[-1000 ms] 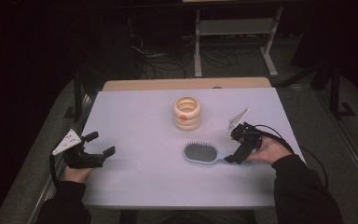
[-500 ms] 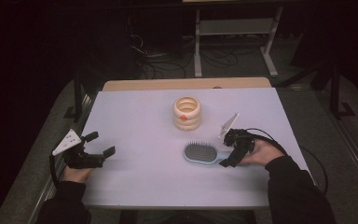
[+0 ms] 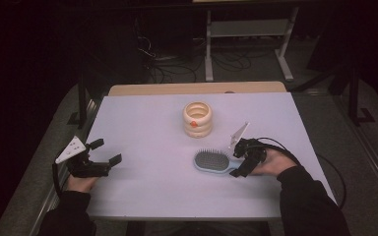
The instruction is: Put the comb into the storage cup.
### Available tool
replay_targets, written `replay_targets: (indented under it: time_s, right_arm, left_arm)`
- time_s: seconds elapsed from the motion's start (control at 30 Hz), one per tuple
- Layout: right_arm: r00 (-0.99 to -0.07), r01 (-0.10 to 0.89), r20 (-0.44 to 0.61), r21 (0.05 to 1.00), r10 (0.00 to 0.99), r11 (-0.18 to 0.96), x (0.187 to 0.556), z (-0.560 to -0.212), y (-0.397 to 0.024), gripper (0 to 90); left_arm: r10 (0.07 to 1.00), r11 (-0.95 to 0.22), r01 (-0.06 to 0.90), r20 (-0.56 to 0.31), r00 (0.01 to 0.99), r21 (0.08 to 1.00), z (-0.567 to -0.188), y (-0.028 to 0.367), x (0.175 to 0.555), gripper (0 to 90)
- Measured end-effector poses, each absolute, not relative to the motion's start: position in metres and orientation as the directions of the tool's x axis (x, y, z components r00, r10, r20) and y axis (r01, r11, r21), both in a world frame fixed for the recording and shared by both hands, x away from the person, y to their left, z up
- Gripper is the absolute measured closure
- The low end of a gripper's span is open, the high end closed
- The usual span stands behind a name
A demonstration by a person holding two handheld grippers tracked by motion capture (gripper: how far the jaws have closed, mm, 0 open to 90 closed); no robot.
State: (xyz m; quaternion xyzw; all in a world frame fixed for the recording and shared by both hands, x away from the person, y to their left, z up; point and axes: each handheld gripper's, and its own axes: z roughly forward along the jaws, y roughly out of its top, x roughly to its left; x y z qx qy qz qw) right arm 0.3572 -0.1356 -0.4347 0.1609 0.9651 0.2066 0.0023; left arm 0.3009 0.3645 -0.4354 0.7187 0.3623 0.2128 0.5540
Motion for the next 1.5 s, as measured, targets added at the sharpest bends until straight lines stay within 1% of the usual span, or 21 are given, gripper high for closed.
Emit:
replay_targets:
  time_s: [0.07, 0.23, 0.37, 0.47, 0.7, 0.9, 1.3, 1.5]
  right_arm:
    - [-0.951, 0.3, 0.049, 0.398, 0.306, 0.867, 0.356, -0.434, -0.136, 35.6]
    - [-0.951, 0.296, 0.038, 0.39, 0.306, 0.872, 0.357, -0.436, -0.136, 47.1]
    - [-0.952, 0.295, 0.044, 0.384, 0.302, 0.875, 0.357, -0.437, -0.137, 53.4]
    - [-0.953, 0.295, 0.048, 0.382, 0.3, 0.876, 0.357, -0.438, -0.137, 56.1]
    - [-0.957, 0.279, 0.039, 0.381, 0.286, 0.881, 0.357, -0.439, -0.136, 65.7]
    - [-0.962, 0.265, 0.036, 0.379, 0.272, 0.887, 0.356, -0.439, -0.136, 68.4]
    - [-0.962, 0.263, 0.035, 0.381, 0.27, 0.886, 0.354, -0.438, -0.137, 68.7]
    - [-0.96, 0.259, 0.019, 0.439, 0.279, 0.86, 0.351, -0.424, -0.141, 68.7]
  left_arm:
    - [0.756, -0.124, 0.284, -0.095, 0.647, 0.951, -0.435, 0.364, 0.301, 0.0]
    - [0.757, -0.123, 0.287, -0.097, 0.646, 0.95, -0.436, 0.364, 0.3, 0.0]
    - [0.758, -0.124, 0.288, -0.096, 0.645, 0.95, -0.436, 0.364, 0.3, 0.0]
    - [0.758, -0.126, 0.289, -0.096, 0.645, 0.949, -0.436, 0.364, 0.3, 0.0]
    - [0.759, -0.124, 0.288, -0.096, 0.644, 0.949, -0.436, 0.365, 0.3, 0.0]
    - [0.759, -0.123, 0.288, -0.097, 0.644, 0.95, -0.436, 0.364, 0.3, 0.0]
    - [0.759, -0.122, 0.29, -0.099, 0.644, 0.949, -0.436, 0.365, 0.3, 0.0]
    - [0.761, -0.115, 0.294, -0.106, 0.64, 0.949, -0.436, 0.365, 0.3, 0.0]
